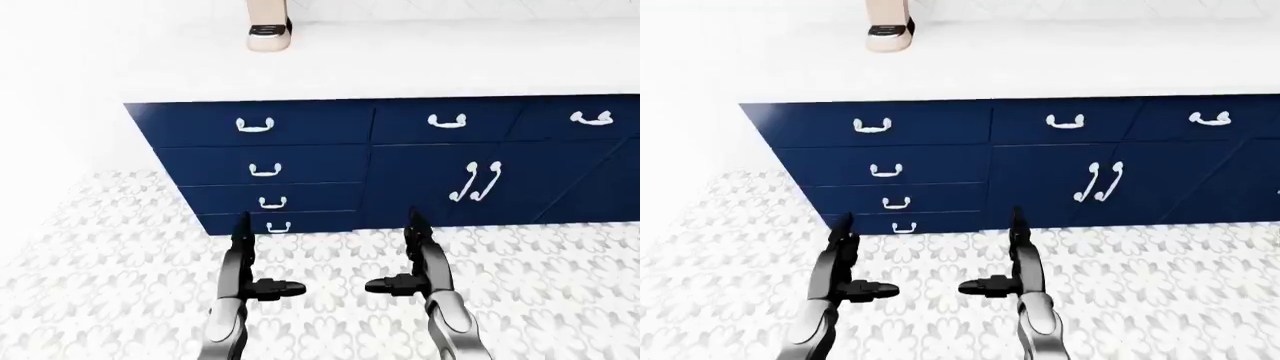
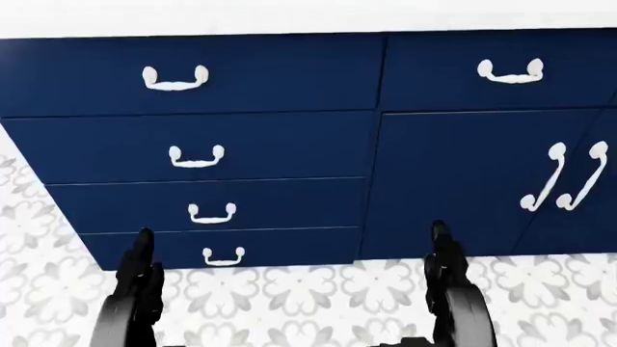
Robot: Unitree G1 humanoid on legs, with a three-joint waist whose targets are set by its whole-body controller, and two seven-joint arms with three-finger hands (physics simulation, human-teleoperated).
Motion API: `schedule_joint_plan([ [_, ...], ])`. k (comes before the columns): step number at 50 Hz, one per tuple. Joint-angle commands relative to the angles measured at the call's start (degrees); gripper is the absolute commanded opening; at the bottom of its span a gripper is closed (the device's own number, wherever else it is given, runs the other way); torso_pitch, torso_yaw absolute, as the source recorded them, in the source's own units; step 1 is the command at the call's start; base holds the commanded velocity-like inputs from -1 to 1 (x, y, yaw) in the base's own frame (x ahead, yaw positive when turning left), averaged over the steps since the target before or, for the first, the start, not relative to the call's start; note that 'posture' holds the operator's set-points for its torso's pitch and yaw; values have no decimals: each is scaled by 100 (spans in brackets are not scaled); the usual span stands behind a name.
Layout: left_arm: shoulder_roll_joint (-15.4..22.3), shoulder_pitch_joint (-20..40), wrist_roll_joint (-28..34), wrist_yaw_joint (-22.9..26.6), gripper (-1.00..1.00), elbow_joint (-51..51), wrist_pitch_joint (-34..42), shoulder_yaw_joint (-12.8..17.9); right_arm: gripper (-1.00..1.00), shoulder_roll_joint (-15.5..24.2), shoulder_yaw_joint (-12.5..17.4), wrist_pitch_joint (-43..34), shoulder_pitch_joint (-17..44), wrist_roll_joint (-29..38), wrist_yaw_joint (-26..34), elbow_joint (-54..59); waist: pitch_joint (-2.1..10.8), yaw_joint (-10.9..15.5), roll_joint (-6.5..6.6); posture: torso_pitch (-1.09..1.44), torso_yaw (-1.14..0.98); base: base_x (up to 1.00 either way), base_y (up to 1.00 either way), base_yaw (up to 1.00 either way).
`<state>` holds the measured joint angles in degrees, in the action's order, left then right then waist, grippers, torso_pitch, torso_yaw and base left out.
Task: Navigate to the stove.
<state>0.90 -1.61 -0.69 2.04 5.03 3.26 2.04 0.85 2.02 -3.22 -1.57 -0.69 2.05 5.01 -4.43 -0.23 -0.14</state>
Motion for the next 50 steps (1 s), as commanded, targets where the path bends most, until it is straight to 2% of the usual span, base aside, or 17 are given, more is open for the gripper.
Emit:
schedule_joint_plan([
  [1, 19, 153, -40, 2, 100, -538, -284, 18, 100, 22, 25, 379, 193, -55, 20, -402, 5, -12, -45, 0, 0, 0, 0, 0],
  [3, 21, 169, -33, 2, 100, -498, -306, 19, 100, 18, 19, 339, 179, -53, 7, -453, 353, 41, -4, 0, 0, 0, 0, 0],
  [4, 22, 162, -26, 4, 100, -510, -303, 13, 100, 19, 17, 341, 181, -50, 6, -443, 298, 40, -7, 0, 0, 0, 0, 0],
  [5, 21, 151, -31, 7, 100, -540, -282, 14, 100, 23, 29, 393, 208, -56, 10, -366, 96, 39, -36, 0, 0, 0, 0, 0],
  [7, 25, 149, -30, 13, 100, -534, -292, 17, 100, 18, 12, 344, 172, -46, 2, -448, 397, 38, -42, 0, 0, 0, 0, 0],
  [8, 24, 146, -28, 14, 100, -534, -296, 16, 100, 17, 12, 344, 170, -47, 2, -449, 430, 44, -42, 0, 0, 0, 0, 0],
  [19, 46, 260, -1, -16, 100, -451, -223, 49, 100, 28, 44, 341, 225, -101, 34, -362, 493, 41, -21, 0, 0, 0, 0, 0],
  [22, 96, 580, -251, 52, 100, -488, 60, 172, 100, 46, 60, -137, 347, -299, 138, -703, 519, 47, -22, 0, 0, 0, 0, 0],
  [24, 167, 1181, -425, -295, 100, -108, 189, 412, 100, 103, 186, -294, 769, -380, 52, -556, 534, 52, -26, 0, 0, 0, 0, 0],
  [28, 387, 2205, -161, -655, 100, 654, 237, 285, 100, 372, 430, -670, 1742, -500, -129, -170, 552, 38, -18, 0, 0, 0, 0, 0],
  [30, 464, 2778, -381, -653, 100, 706, 545, 395, 100, 549, 538, -1068, 2301, -653, -201, -148, 577, 41, -22, 0, 0, 0, 0, 0],
  [32, 576, 3215, -253, -788, 100, 514, 967, 332, 100, 728, 748, -1651, 2876, -1122, -197, -252, 599, 48, -27, 0, 0, 0, 0, 0],
  [33, 607, 3612, -529, -776, 100, 361, 1566, 457, 100, 887, 804, -2016, 3175, -1269, -265, -370, 590, 46, -29, 0, 0, 0, 0, 0],
  [41, 1682, 6053, -1074, -722, 100, 410, 3181, 809, 100, 2006, 940, -3900, 5216, -1492, -305, -783, 487, 31, -59, 0, 0, 0, 0, 0],
  [44, 2043, 6461, -1350, -704, 100, -153, 3956, 938, 100, 2324, 1176, -4732, 5820, -1766, -373, -1221, 428, 43, -49, 0, 0, 0, 0, 0],
  [45, 2188, 6644, -1532, -794, 100, -463, 4268, 1118, 100, 2518, 1206, -4999, 6006, -1834, -380, -1439, 402, 47, -40, 0, 0, 0, 0, 0],
  [50, 2776, 6722, -1984, -1084, 100, -1046, 4780, 1389, 100, 3145, 1579, -5957, 6587, -2371, -543, -2199, 262, 53, -36, 0, 0, 0, 0, 0],
])
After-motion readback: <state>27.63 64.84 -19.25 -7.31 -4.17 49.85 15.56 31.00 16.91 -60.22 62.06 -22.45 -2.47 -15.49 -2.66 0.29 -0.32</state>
